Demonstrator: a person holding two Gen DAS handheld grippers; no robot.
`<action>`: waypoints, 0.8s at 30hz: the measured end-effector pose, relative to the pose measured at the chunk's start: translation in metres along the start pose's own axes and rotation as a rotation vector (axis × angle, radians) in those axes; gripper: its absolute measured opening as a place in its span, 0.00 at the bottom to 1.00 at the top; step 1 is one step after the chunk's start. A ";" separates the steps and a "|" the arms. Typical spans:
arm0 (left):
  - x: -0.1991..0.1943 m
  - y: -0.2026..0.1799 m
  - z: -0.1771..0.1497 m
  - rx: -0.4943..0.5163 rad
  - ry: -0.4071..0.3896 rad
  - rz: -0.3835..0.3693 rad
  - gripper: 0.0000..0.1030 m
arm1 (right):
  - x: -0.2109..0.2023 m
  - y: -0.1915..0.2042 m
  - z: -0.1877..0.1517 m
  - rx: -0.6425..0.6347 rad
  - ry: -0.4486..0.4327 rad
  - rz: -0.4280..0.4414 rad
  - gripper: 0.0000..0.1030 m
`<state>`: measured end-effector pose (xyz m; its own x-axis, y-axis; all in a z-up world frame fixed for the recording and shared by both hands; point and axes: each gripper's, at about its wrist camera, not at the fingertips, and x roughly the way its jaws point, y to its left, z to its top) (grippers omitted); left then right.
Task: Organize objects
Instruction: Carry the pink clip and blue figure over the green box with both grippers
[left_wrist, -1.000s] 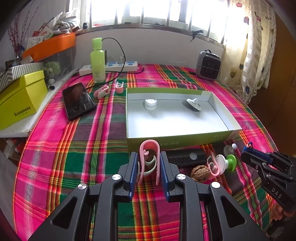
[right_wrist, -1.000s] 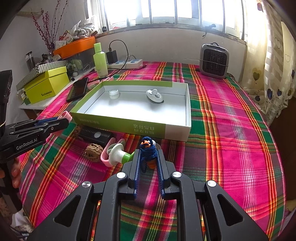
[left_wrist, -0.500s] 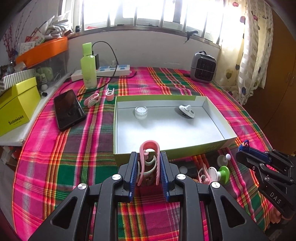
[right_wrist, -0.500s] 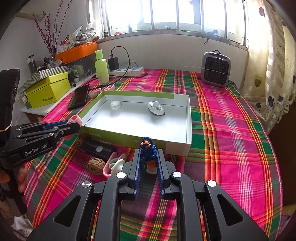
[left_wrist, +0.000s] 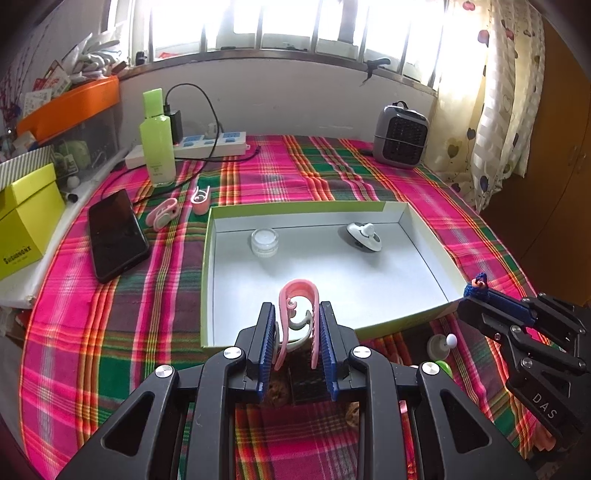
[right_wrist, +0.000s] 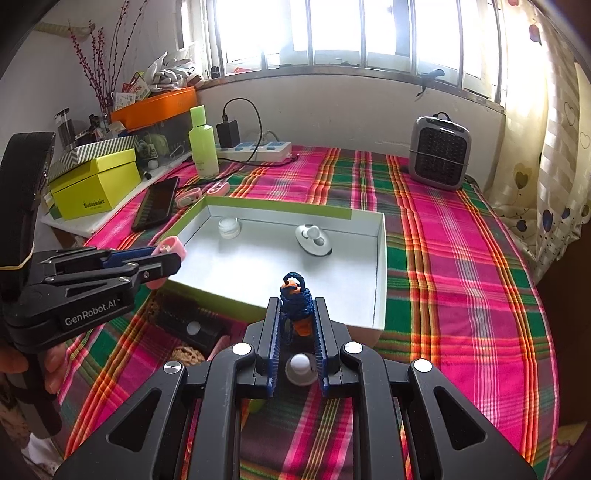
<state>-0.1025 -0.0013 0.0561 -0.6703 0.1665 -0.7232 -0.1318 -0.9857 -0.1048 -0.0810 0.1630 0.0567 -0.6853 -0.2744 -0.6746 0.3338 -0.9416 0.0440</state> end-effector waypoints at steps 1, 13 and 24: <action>0.002 -0.001 0.002 0.001 0.002 0.000 0.21 | 0.001 0.000 0.002 -0.002 -0.002 -0.001 0.17; 0.026 -0.006 0.027 0.015 0.009 -0.002 0.21 | 0.027 -0.015 0.025 0.000 0.007 -0.024 0.17; 0.056 -0.008 0.043 0.013 0.042 -0.002 0.21 | 0.058 -0.030 0.041 0.013 0.047 -0.035 0.17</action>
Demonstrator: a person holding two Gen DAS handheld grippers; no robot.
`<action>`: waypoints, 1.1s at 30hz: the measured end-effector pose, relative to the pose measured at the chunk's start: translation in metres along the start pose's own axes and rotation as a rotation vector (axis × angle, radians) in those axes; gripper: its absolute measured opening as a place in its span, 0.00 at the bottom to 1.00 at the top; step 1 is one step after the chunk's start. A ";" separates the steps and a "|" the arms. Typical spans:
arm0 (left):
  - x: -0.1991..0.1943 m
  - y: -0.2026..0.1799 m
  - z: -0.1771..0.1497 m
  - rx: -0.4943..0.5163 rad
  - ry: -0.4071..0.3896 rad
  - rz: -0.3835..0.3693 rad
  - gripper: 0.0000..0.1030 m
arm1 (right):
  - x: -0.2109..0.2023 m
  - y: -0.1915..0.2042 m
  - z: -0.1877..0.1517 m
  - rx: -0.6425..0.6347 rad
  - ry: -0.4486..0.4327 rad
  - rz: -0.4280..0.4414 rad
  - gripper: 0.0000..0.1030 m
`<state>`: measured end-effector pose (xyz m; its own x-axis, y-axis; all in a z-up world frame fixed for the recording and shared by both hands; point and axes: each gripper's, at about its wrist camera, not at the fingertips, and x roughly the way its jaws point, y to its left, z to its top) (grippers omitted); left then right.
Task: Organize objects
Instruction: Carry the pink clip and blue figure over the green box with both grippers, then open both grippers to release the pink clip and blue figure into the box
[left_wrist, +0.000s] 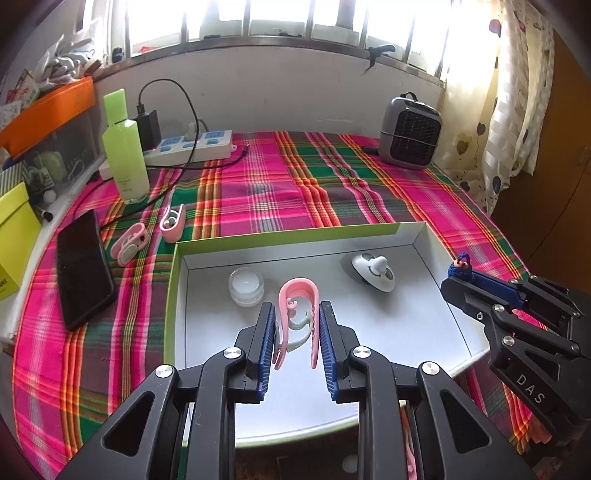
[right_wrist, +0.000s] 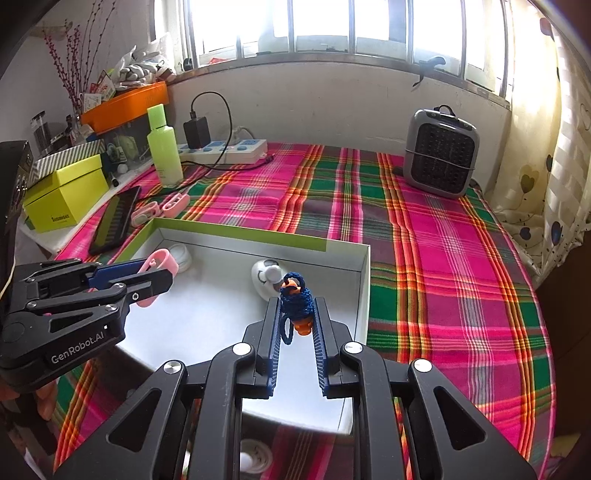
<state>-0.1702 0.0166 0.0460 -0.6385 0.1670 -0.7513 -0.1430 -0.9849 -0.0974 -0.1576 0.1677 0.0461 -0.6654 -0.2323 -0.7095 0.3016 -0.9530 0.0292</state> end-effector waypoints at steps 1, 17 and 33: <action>0.003 -0.001 0.002 0.000 0.006 -0.005 0.21 | 0.004 -0.002 0.001 0.003 0.007 0.000 0.17; 0.039 -0.005 0.021 -0.002 0.051 0.003 0.21 | 0.047 -0.015 0.018 0.008 0.080 0.012 0.17; 0.060 -0.011 0.025 0.006 0.085 -0.002 0.21 | 0.067 -0.018 0.022 0.009 0.116 0.013 0.17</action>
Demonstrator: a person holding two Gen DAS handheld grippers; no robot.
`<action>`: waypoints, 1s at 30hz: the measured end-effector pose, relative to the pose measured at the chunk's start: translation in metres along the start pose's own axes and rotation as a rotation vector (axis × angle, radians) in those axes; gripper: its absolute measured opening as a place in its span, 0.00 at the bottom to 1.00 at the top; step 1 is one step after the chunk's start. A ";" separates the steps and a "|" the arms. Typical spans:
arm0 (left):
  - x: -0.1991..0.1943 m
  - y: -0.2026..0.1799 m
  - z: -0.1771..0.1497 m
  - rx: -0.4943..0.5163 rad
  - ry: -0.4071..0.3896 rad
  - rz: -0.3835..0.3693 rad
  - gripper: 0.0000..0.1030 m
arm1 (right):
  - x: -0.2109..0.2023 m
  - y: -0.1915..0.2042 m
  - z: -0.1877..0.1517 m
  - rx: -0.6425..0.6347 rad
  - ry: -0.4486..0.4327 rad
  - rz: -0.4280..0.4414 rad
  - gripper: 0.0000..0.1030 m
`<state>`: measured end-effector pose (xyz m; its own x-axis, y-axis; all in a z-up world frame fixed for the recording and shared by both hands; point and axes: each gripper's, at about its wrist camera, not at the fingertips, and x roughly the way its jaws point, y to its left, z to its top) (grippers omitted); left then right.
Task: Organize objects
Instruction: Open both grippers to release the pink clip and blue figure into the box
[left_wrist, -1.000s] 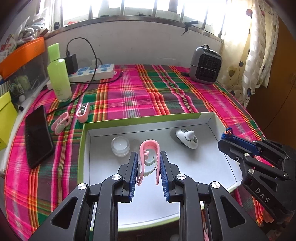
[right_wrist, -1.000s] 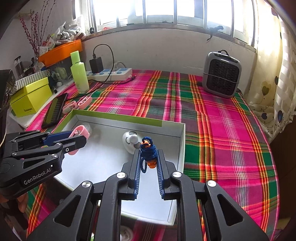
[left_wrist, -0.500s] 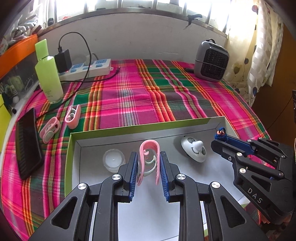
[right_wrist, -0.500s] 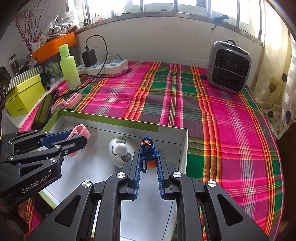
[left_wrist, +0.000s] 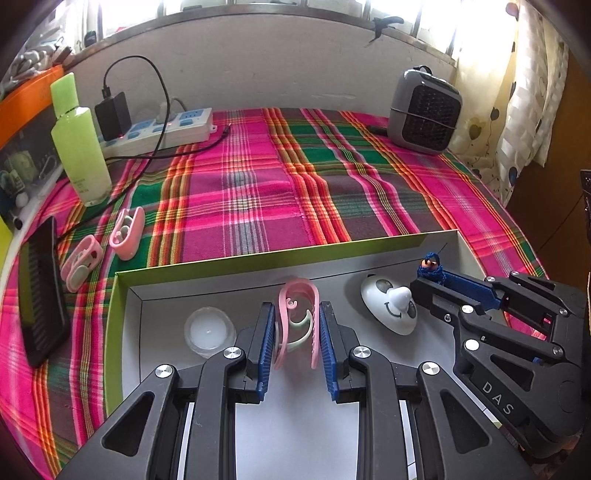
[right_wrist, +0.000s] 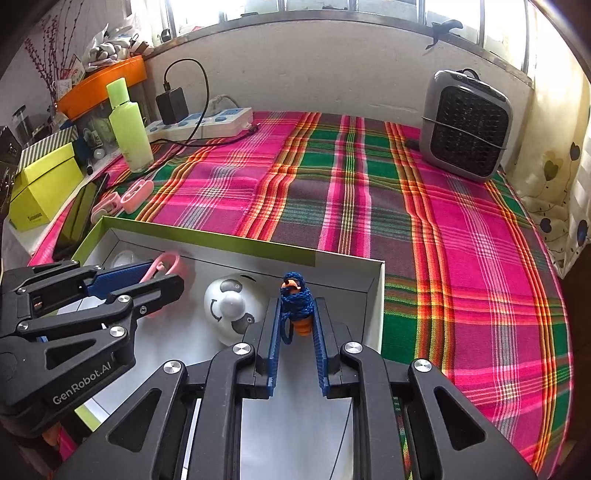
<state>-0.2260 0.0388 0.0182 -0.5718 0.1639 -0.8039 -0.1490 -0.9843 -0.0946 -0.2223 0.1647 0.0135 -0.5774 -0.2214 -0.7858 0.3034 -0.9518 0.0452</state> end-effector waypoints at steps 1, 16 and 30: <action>0.001 0.000 0.000 -0.001 0.002 0.001 0.21 | 0.001 0.000 0.000 0.002 0.002 0.002 0.17; 0.004 -0.001 0.000 0.006 0.004 0.006 0.21 | 0.002 0.000 0.002 0.001 0.003 0.003 0.17; 0.006 -0.001 0.001 0.012 0.009 0.012 0.27 | 0.002 0.001 0.002 0.007 0.003 -0.005 0.17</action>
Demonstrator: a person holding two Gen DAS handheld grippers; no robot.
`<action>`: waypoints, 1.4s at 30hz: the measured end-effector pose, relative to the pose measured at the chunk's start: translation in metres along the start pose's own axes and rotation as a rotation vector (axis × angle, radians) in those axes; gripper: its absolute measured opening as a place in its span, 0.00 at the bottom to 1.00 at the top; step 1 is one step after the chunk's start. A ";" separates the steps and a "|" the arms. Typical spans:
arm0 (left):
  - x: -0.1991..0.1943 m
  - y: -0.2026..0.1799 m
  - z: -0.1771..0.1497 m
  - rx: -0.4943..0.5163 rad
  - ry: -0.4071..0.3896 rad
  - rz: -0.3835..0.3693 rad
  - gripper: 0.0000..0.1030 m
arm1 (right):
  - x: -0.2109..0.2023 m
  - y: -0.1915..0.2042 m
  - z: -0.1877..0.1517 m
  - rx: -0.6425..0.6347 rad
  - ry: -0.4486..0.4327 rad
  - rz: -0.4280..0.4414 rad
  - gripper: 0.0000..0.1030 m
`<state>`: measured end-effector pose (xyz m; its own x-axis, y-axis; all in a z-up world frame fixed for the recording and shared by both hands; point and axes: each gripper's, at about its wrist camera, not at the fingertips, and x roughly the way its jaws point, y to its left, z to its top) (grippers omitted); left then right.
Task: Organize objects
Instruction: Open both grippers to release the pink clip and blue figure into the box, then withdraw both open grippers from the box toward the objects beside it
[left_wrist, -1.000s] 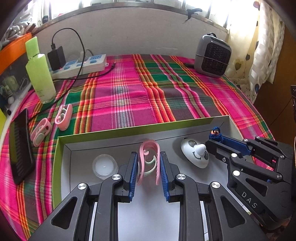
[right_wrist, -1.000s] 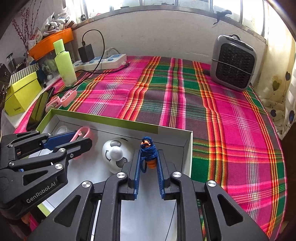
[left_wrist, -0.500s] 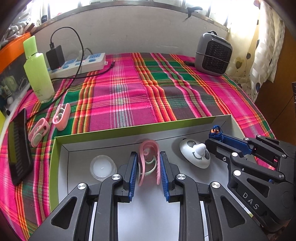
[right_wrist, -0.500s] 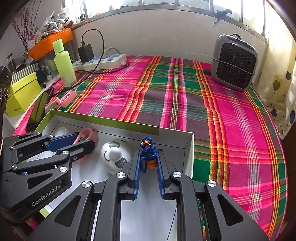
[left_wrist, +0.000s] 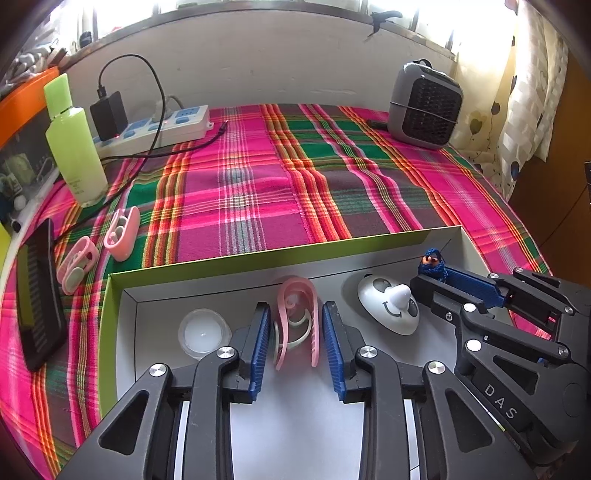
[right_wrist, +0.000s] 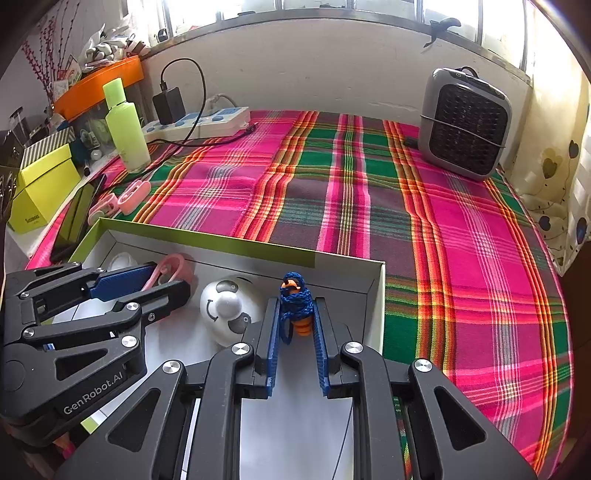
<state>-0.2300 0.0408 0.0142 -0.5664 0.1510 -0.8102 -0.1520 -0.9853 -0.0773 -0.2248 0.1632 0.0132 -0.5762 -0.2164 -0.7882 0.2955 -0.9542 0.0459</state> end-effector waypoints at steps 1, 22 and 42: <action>0.000 0.000 0.000 -0.002 0.000 0.001 0.28 | 0.000 0.000 0.000 0.002 0.000 0.003 0.18; -0.013 0.003 -0.003 -0.026 -0.016 0.003 0.30 | -0.010 0.003 -0.001 -0.008 -0.022 -0.008 0.35; -0.052 0.003 -0.021 -0.035 -0.074 0.006 0.30 | -0.043 0.010 -0.016 0.016 -0.069 -0.012 0.35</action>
<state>-0.1838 0.0285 0.0434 -0.6256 0.1491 -0.7658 -0.1208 -0.9882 -0.0937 -0.1850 0.1661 0.0373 -0.6310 -0.2180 -0.7445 0.2761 -0.9600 0.0470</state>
